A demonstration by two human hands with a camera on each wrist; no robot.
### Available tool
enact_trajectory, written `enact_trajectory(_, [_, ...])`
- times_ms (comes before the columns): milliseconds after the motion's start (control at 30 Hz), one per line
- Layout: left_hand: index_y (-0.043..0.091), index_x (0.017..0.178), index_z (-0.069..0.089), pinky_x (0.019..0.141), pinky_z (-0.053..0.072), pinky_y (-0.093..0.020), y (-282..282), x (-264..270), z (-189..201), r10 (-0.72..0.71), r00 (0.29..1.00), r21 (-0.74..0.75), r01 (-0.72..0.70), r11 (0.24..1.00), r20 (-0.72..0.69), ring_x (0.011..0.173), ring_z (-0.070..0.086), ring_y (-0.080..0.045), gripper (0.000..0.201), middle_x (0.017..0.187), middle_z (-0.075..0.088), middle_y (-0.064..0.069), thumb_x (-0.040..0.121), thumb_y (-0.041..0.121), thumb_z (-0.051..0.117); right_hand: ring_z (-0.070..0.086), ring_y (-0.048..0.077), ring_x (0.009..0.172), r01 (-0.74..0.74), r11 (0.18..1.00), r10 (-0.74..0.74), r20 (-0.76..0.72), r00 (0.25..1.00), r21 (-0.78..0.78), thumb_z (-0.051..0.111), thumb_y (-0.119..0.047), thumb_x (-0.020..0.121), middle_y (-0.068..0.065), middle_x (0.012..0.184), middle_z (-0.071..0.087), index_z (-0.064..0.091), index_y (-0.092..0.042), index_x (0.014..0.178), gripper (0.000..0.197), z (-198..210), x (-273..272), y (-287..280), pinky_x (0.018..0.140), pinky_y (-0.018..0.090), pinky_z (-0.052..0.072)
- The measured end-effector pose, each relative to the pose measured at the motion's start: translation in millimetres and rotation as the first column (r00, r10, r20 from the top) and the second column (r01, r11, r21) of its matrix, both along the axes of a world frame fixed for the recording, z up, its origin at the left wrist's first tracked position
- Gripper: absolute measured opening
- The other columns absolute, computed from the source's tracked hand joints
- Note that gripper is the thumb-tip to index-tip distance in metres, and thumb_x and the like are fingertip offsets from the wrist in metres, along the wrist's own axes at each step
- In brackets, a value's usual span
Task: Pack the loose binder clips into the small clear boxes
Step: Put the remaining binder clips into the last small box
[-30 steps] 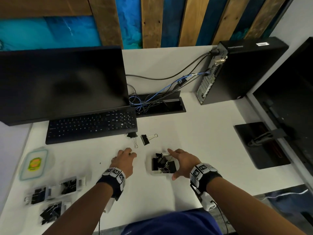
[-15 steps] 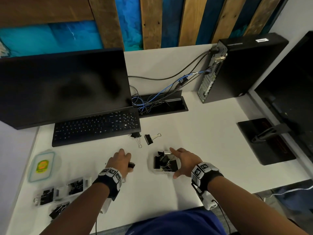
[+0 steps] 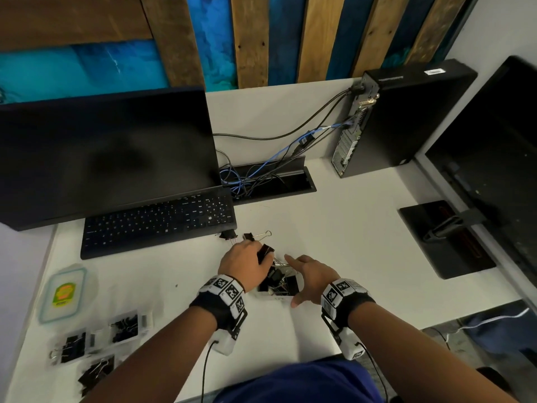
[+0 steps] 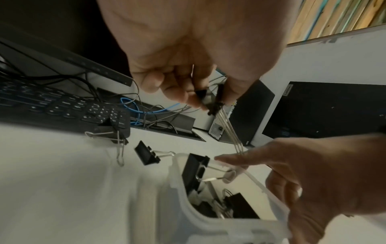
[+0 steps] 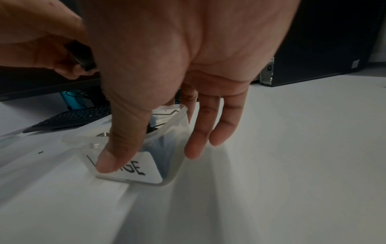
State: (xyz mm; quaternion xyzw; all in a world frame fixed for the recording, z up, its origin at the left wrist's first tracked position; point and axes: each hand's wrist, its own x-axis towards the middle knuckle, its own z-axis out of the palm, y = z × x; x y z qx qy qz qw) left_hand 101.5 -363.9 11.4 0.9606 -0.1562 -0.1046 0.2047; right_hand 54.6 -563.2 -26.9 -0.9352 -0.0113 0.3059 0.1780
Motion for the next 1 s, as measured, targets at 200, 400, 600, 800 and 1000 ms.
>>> enact_trajectory(200, [0.027,0.118,0.058,0.084,0.051,-0.034,1,-3,-17,-0.054,0.996,0.101,0.061,0.993,-0.064,0.104,0.058,-0.015,0.048,0.117,0.058,0.005,0.088,0.062,0.046,0.046,0.021,0.132,0.005,1.0,-0.005,0.008,1.0,0.001,0.087,-0.046,0.063,-0.005,0.149,0.036,0.011,-0.037,0.156,0.12,-1,-1,0,0.101,0.039,0.046])
enact_trajectory(400, [0.037,0.141,0.041,0.108,0.03,-0.035,10,-3,-35,-0.416,0.9,0.089,0.429,0.899,-0.13,0.129,0.032,-0.014,0.057,0.142,0.034,0.014,0.088,0.044,0.061,0.046,0.02,0.131,0.004,1.0,-0.004,0.0,1.0,0.016,0.088,-0.045,0.061,-0.006,0.148,0.037,0.012,-0.036,0.155,0.121,-1,2,0,0.102,0.038,0.045])
enact_trajectory(600, [0.026,0.136,0.05,0.105,0.028,-0.033,7,-6,-42,-0.456,0.889,0.246,0.435,0.866,0.035,0.126,0.038,-0.017,0.046,0.139,0.045,0.008,0.093,0.039,0.055,0.045,0.02,0.132,-0.016,1.0,0.016,-0.003,1.0,-0.003,0.088,-0.045,0.062,-0.007,0.149,0.036,0.011,-0.036,0.156,0.121,-1,3,-1,0.101,0.038,0.046])
enact_trajectory(800, [0.022,0.129,0.056,0.093,0.045,-0.029,12,-17,-47,-0.482,0.874,0.253,0.453,0.855,0.065,0.106,0.058,-0.016,0.052,0.119,0.064,0.007,0.081,0.038,0.068,0.046,0.019,0.131,-0.024,1.0,0.024,0.001,1.0,-0.008,0.088,-0.046,0.062,-0.006,0.148,0.037,0.012,-0.036,0.155,0.12,-1,3,-1,0.101,0.037,0.046])
enact_trajectory(1000, [0.015,0.137,0.052,0.101,0.038,-0.032,11,-21,-49,-0.48,0.877,0.184,0.467,0.865,0.035,0.115,0.051,-0.021,0.051,0.13,0.058,0.003,0.09,0.034,0.059,0.047,0.019,0.13,-0.031,1.0,0.031,0.007,1.0,-0.001,0.087,-0.047,0.062,-0.006,0.147,0.037,0.012,-0.036,0.156,0.12,-2,3,-1,0.1,0.036,0.046])
